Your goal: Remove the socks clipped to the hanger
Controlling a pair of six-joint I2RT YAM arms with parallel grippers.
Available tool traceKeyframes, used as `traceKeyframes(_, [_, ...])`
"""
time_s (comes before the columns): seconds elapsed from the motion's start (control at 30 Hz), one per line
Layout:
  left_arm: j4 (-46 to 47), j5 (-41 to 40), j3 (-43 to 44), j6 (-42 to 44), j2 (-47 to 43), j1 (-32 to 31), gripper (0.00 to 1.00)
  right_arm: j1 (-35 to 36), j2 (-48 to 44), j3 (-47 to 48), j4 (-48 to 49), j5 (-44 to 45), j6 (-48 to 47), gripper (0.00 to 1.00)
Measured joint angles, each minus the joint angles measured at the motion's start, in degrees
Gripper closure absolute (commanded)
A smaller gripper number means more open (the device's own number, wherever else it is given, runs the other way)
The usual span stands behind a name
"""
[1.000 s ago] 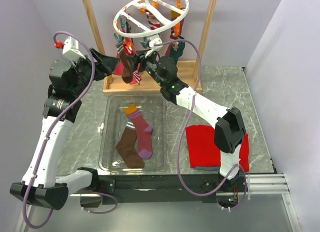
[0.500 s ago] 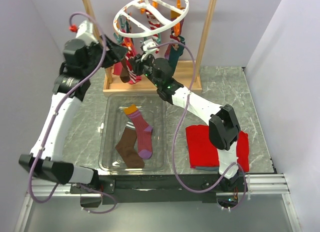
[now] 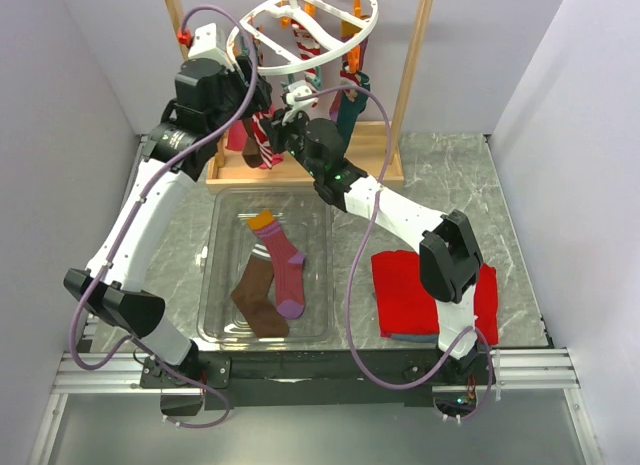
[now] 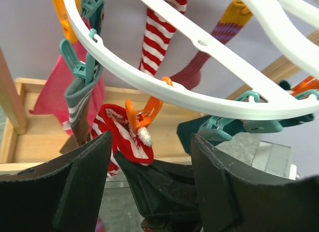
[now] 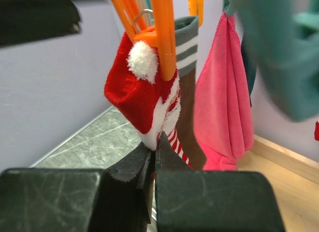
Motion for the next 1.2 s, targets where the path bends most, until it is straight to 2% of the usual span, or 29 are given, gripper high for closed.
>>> traceKeyframes(0.33, [1.44,-6.84,0.0,2.49,2.12,-1.38,0.37,1.2,-0.57,-0.98,0.59,0.63,0.02,1.0])
traceKeyframes(0.57, [2.27,-8.33,0.44,3.72,4.33,-1.4,0.39,1.29,-1.79,-2.16,0.96,0.76,0.04,1.0])
traceKeyframes(0.67, [2.84,-8.44,0.44,3.78,4.98,-1.4,0.46,1.29,-2.47,-2.58,0.98,0.76,0.02,1.0])
traceKeyframes(0.77, [3.74,-8.46,0.44,4.13,5.03,-1.4,0.58,1.31,-3.02,-2.73,0.98,0.76,0.02,1.0])
traceKeyframes(0.8, [4.26,-8.48,0.44,4.2,5.03,-1.4,0.66,1.31,-3.1,-2.73,1.01,0.76,0.0,1.0])
traceKeyframes(1.0, [5.62,-8.48,0.52,5.16,5.09,-1.49,0.91,1.33,-3.96,-3.43,1.05,0.72,0.02,1.0])
traceKeyframes(1.1, [5.46,-8.44,1.38,5.11,5.7,-1.51,0.99,1.33,-4.63,-4.68,1.03,0.74,0.02,1.0])
traceKeyframes(1.2, [5.14,-8.41,2.05,5.11,6.43,-1.55,0.99,1.33,-5.2,-5.97,1.07,0.74,0.09,1.0])
